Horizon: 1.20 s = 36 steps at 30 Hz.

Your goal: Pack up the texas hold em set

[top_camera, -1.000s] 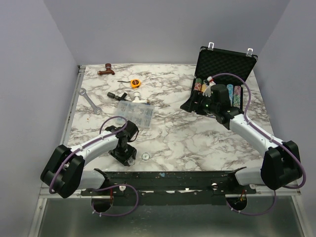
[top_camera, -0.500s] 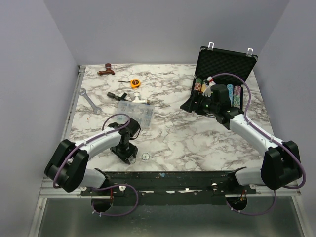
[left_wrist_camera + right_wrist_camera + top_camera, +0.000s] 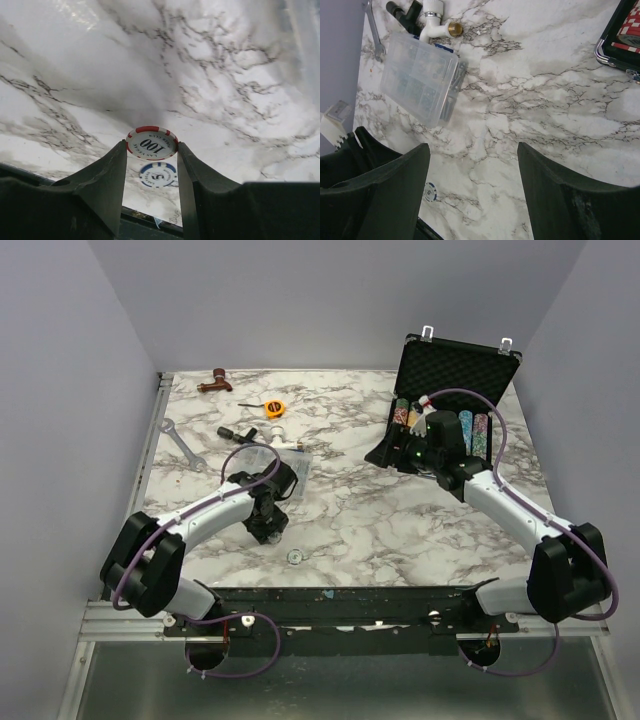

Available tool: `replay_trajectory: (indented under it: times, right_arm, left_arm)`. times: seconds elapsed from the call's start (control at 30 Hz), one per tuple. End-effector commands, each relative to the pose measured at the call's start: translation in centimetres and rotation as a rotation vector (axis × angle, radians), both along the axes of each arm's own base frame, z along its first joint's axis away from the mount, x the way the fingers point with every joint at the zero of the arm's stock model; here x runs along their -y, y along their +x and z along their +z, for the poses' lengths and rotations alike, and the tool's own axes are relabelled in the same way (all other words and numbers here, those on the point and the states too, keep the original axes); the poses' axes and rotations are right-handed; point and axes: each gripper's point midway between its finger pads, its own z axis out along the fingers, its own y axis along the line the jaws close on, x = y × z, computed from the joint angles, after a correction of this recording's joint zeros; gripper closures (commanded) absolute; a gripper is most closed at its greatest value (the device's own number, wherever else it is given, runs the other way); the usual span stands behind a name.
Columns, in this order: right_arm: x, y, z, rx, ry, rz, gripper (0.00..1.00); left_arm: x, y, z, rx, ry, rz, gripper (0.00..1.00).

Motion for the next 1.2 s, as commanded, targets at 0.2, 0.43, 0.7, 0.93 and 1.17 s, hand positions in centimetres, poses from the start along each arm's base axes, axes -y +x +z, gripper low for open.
replay_trajectory:
  times: [0.2,0.43,0.7,0.93,1.17]
  right_arm:
    - [0.0,-0.7,-2.6,-0.071,-0.030,0.007,0.27]
    - [-0.3,-2.8,-4.3,-0.112,0.015,0.032,0.25]
    - [-4.7,-8.0,-2.3,-0.013,0.241,0.217,0.28]
    - [-6.1,-8.5,-1.9,0.036,0.315,0.196,0.33]
    - [-6.9,-7.8,-3.1,0.000,0.324,0.178,0.39]
  left_arm:
    - [3.9,3.2,2.5,0.106,-0.088,-0.153,0.78]
    - [7.8,4.8,5.0,0.136,-0.249,-0.210,0.79]
    - [12.5,6.4,8.0,0.143,-0.433,-0.269,0.80]
    - [14.6,6.8,9.2,0.125,-0.521,-0.283,0.80]
    - [16.1,6.6,9.6,0.098,-0.595,-0.289,0.83]
